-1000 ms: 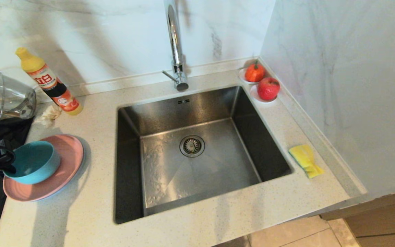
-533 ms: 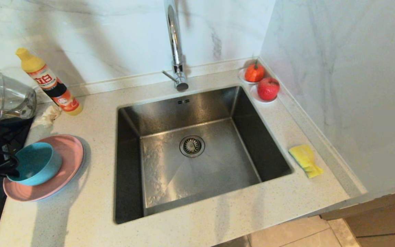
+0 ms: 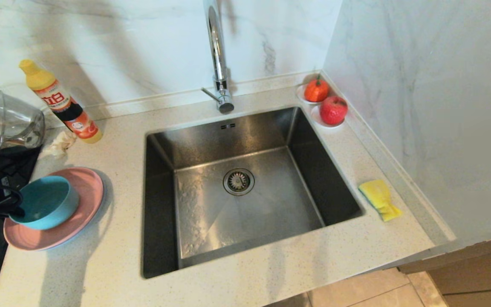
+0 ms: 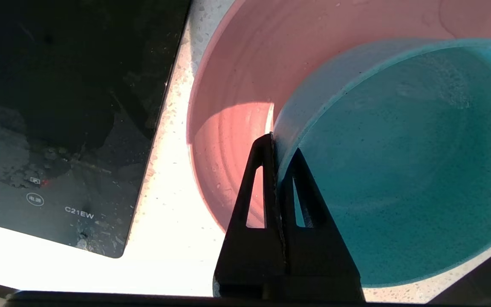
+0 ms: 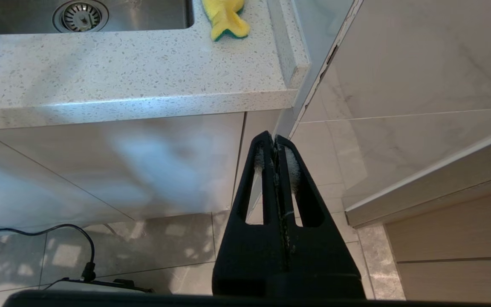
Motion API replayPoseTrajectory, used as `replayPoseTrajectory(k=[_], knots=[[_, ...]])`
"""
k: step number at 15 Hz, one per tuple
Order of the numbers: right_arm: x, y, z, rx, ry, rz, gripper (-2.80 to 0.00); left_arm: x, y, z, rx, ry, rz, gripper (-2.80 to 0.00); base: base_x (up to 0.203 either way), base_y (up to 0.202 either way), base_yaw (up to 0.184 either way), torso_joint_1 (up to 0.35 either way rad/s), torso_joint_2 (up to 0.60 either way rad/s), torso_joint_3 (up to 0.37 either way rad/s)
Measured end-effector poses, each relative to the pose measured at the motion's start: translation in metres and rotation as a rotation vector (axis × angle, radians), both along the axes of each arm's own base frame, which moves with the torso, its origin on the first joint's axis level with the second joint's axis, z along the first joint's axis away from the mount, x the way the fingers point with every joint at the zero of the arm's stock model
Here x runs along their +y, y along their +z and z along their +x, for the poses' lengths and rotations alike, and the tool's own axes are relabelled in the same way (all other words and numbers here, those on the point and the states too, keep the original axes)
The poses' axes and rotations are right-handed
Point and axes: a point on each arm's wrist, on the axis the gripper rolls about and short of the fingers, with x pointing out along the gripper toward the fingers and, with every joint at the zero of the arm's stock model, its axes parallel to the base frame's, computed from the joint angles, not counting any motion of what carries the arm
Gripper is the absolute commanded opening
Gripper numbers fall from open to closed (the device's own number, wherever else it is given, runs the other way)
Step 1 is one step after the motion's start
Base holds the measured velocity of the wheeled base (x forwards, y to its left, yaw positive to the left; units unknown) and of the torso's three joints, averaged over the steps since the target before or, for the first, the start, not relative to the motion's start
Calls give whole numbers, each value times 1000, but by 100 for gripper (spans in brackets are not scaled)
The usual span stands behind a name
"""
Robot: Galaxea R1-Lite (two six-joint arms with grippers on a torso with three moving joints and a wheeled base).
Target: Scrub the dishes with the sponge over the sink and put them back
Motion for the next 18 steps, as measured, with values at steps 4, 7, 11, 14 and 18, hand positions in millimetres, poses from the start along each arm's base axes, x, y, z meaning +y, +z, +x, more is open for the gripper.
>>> replayPoseTrajectory(k=[4, 7, 11, 14, 18], knots=[[0, 0, 0, 1, 0, 0, -280, -2, 3, -2, -22, -22, -27, 0, 0, 0, 0, 0, 0, 0], [0, 0, 0, 1, 0, 0, -280, -5, 12, -5, -61, -26, -35, 0, 0, 0, 0, 0, 0, 0], [0, 0, 0, 1, 0, 0, -280, -6, 59, -5, -220, -9, -51, 0, 0, 0, 0, 0, 0, 0], [0, 0, 0, 1, 0, 0, -280, -10, 90, -6, -315, -44, -17, -280, 0, 0, 0, 0, 0, 0], [0, 0, 0, 1, 0, 0, -280, -35, 118, 6, -437, -277, 45, -280, 0, 0, 0, 0, 0, 0]])
